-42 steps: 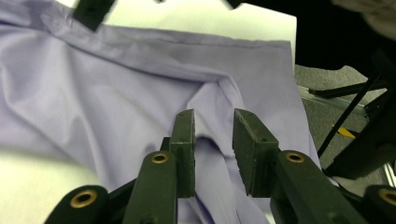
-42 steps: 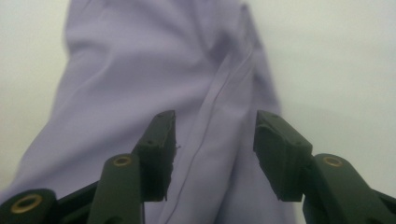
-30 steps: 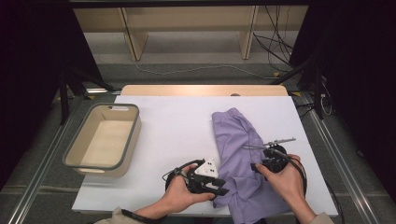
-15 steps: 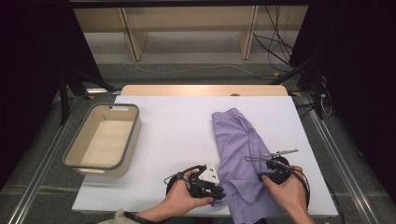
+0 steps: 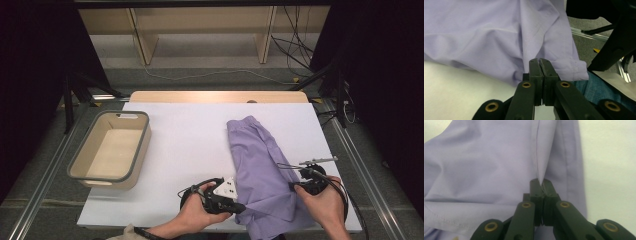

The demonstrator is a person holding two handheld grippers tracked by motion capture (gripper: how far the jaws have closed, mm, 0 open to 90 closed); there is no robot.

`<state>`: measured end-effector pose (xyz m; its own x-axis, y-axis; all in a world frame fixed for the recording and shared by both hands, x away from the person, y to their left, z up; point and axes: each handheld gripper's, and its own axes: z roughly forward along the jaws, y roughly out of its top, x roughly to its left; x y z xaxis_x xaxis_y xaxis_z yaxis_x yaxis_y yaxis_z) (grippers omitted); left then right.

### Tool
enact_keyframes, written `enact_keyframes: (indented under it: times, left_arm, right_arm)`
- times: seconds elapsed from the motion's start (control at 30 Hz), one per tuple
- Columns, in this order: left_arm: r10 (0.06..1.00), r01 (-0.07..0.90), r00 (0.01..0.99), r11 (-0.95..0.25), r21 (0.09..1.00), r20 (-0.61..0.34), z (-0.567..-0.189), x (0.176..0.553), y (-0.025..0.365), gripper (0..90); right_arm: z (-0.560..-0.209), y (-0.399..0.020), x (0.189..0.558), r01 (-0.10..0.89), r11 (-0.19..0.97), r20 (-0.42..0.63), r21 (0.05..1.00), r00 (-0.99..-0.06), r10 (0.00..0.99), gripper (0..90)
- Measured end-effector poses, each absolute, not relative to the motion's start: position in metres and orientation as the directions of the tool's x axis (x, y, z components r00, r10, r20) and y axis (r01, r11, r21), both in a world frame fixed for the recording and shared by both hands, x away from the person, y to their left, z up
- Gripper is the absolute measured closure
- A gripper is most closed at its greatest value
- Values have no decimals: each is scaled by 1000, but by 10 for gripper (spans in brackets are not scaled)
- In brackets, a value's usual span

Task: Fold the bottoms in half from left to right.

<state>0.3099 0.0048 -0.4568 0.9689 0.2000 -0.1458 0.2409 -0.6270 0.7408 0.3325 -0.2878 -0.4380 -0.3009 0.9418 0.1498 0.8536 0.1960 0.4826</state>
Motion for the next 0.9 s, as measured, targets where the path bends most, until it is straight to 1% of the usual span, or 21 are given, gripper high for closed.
enact_keyframes:
  times: [0.2,0.33,0.4,0.5,0.6,0.7,0.77,0.9]
  left_arm:
    - [183,233,971,-617,752,-151,-455,308,1,850]
    - [193,243,969,-622,744,-155,-455,308,1,843]
    - [193,243,969,-624,743,-155,-456,308,1,834]
    - [191,244,969,-622,744,-159,-457,308,-1,816]
    - [188,239,970,-621,746,-155,-457,307,-5,790]
    - [182,233,972,-632,739,-150,-459,308,-8,762]
    - [182,232,972,-637,735,-149,-460,308,-10,747]
    - [184,234,972,-646,726,-149,-464,308,-13,749]
  right_arm:
    - [-439,-297,336,858,204,135,471,-299,945,894]
    - [-445,-301,339,857,224,105,464,-304,947,885]
    - [-450,-302,340,856,239,88,458,-311,946,849]
    - [-451,-302,339,856,252,62,452,-311,948,751]
    - [-447,-303,334,846,237,56,477,-299,953,688]
    - [-444,-302,326,850,230,58,474,-291,955,662]
    - [-444,-301,319,861,221,79,457,-287,955,654]
    - [-447,-299,308,878,211,105,429,-280,954,665]
